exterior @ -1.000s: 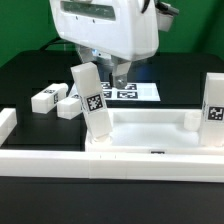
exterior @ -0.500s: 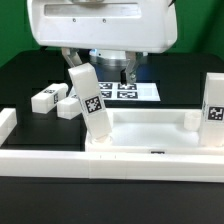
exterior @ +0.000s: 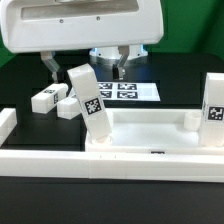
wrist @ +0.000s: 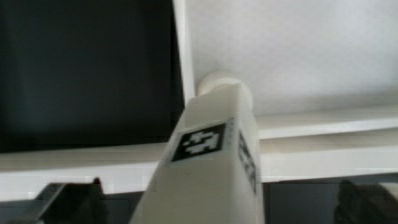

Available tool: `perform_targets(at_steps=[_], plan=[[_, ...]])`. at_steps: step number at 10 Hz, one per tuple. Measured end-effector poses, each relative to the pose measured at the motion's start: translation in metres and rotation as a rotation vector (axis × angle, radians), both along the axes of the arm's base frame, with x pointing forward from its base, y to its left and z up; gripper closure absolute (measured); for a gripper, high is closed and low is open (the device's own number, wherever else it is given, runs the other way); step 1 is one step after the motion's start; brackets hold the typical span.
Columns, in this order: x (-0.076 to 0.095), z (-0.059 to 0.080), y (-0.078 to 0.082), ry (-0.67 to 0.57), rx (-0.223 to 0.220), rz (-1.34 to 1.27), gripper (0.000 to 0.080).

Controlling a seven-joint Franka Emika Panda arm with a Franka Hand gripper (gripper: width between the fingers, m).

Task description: Assemble desk

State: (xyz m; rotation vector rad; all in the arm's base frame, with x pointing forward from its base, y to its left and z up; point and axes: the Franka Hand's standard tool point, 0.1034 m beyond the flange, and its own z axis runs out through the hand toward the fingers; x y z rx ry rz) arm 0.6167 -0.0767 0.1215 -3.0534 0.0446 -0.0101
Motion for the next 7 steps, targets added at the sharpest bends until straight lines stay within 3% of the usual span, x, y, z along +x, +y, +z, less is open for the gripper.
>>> perform_targets(at_steps=[6, 7], plan=[[0.0080, 0.0009, -0.0003, -0.036, -0.008, 0.317, 0.0150], [0.0079, 0.0007, -0.0003, -0.036, -0.008, 0.317, 0.0278]])
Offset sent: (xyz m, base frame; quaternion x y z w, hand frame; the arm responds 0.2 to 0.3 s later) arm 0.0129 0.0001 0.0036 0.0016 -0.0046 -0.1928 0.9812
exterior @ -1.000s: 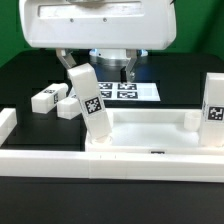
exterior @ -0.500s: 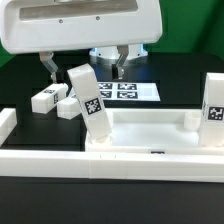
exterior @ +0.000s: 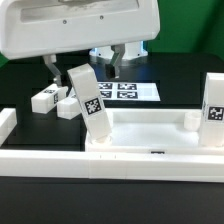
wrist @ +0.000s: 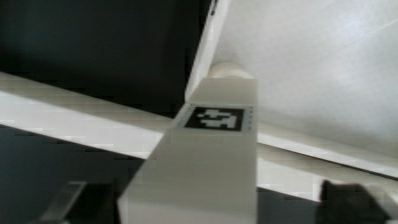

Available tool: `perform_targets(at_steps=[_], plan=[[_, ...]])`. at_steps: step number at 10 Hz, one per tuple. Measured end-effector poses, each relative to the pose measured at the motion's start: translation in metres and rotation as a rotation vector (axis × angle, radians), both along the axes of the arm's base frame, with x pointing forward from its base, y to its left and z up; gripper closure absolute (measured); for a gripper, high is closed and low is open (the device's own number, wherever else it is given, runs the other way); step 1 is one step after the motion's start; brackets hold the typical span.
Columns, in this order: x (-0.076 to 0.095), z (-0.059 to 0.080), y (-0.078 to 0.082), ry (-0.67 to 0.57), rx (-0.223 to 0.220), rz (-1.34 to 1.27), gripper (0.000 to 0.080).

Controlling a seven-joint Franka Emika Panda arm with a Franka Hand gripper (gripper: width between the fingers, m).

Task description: Assemble desk

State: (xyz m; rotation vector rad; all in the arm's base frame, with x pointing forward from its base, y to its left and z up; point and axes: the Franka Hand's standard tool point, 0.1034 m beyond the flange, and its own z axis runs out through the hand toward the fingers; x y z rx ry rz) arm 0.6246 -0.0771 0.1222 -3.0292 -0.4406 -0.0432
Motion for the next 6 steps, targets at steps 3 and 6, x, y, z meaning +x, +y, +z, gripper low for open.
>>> perform_targets(at_steps=[3, 6], plan=[[0.0006, 0.0000, 0.0001, -0.003, 0.000, -0.001, 0.0506], [0.0005, -0.0003, 0.0006, 0.001, 0.001, -0.037, 0.0506]])
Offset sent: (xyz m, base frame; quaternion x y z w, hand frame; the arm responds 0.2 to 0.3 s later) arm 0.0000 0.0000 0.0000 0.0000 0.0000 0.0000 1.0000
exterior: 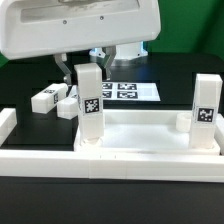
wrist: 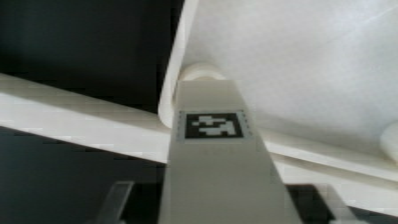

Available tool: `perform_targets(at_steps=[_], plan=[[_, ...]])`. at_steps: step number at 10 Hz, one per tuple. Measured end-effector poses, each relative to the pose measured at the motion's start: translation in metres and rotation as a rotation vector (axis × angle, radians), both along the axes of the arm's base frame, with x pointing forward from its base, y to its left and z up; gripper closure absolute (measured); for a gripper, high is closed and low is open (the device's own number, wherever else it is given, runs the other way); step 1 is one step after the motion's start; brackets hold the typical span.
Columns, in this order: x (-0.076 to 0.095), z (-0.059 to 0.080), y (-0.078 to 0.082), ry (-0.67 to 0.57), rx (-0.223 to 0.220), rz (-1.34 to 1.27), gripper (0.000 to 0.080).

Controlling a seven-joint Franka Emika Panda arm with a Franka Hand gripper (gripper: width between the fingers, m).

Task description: Assemble desk

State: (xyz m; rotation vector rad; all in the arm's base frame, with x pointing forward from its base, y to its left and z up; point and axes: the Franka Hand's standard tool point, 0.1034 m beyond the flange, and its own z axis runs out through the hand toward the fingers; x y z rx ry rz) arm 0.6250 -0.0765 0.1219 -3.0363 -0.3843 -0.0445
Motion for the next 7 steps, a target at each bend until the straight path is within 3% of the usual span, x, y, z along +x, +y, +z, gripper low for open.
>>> perform_targets(at_steps=[7], plan=[[0.0053, -0.0011, 0.0077, 0.020, 0.018, -0.652, 0.0506]])
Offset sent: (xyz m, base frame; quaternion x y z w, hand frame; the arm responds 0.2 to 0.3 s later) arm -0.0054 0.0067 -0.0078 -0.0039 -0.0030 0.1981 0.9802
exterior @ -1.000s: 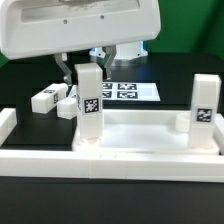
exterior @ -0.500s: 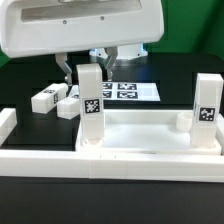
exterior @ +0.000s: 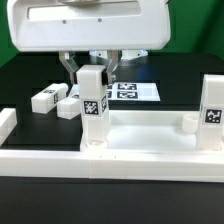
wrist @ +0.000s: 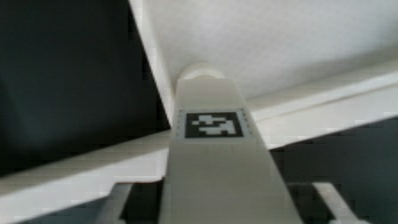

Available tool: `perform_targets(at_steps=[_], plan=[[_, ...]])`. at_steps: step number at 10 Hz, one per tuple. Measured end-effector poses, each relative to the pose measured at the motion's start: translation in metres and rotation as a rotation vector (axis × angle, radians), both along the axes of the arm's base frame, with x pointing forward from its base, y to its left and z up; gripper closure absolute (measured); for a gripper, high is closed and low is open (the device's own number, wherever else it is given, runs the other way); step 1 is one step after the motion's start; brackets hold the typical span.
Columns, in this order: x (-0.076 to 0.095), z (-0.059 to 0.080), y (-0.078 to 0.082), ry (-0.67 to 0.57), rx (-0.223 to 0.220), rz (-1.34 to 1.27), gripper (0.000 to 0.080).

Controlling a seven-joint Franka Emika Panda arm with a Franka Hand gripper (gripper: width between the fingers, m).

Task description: Assemble desk

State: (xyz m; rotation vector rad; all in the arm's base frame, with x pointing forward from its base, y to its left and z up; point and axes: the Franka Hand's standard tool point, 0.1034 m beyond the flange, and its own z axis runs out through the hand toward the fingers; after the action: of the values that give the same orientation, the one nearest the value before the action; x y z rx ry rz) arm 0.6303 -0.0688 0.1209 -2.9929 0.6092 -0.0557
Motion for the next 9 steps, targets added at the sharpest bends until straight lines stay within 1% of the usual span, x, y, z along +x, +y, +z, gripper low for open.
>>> perform_targets(at_steps=[4, 5, 6, 9], plan=[[0.0016, -0.0003, 0.0040, 0.021, 0.016, -0.325, 0.0506], [0.0015, -0.0004, 0.0041, 0.025, 0.019, -0.370, 0.0506], [0.0013, -0.0005, 0.0049, 0.035, 0.024, -0.476, 0.0506], [-0.0001, -0.0011, 0.0076, 0.059, 0.034, -0.673, 0.0505]])
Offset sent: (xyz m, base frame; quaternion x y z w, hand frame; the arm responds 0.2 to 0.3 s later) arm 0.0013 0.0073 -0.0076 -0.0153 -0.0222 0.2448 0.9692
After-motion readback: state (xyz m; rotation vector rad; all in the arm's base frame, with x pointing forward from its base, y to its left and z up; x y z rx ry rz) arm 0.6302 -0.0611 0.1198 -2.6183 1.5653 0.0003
